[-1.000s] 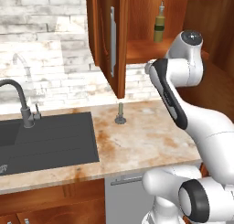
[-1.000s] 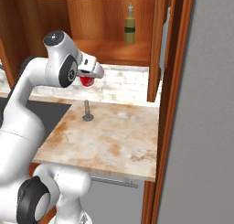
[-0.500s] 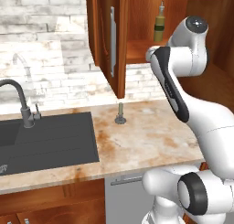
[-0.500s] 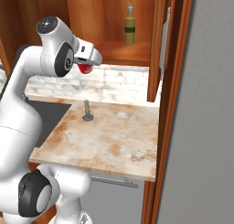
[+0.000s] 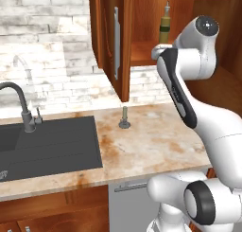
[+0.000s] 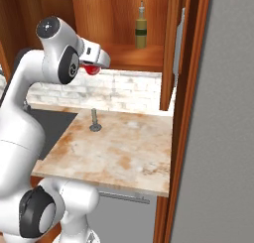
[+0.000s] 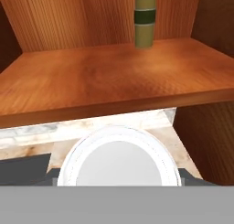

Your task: Pick the canned food and boxed food from the counter and place them in the cabinets closest to them.

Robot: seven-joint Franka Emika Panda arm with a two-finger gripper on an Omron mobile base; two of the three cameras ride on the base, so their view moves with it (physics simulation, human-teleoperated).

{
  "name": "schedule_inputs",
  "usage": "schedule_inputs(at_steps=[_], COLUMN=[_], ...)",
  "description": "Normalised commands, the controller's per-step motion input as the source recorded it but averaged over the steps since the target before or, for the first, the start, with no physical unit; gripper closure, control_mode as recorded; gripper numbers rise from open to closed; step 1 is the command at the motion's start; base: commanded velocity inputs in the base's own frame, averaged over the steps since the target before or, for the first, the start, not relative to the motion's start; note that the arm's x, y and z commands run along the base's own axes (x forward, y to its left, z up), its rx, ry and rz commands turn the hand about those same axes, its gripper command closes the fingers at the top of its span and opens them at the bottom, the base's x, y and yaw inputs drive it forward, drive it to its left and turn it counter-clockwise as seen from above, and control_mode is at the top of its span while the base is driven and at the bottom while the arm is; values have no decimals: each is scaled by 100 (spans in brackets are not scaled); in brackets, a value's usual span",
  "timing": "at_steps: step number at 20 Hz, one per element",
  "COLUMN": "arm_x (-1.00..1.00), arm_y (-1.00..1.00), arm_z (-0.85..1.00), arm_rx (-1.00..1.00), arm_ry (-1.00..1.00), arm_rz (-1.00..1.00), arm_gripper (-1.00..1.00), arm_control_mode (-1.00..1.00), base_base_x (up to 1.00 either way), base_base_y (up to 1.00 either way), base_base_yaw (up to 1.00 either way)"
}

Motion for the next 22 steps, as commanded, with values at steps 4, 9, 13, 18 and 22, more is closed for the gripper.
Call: schedule_inputs(at_steps=[4, 9, 13, 18, 22], arm_x=[9, 25, 28, 25, 3], arm_y=[1, 4, 7, 7, 0], arm_z=[4, 18, 27, 17, 1], arm_rx=[0, 0, 0, 0, 0], arm_ry=[-2, 1, 6, 5, 0], arm_rz=[0, 0, 0, 0, 0], arm_gripper=[100, 100, 100, 100, 100], arm_control_mode=[-100, -100, -100, -100, -100], base_base_x=[0, 0, 0, 0, 0], base_base_y=[0, 0, 0, 0, 0], base_base_yaw=[0, 0, 0, 0, 0])
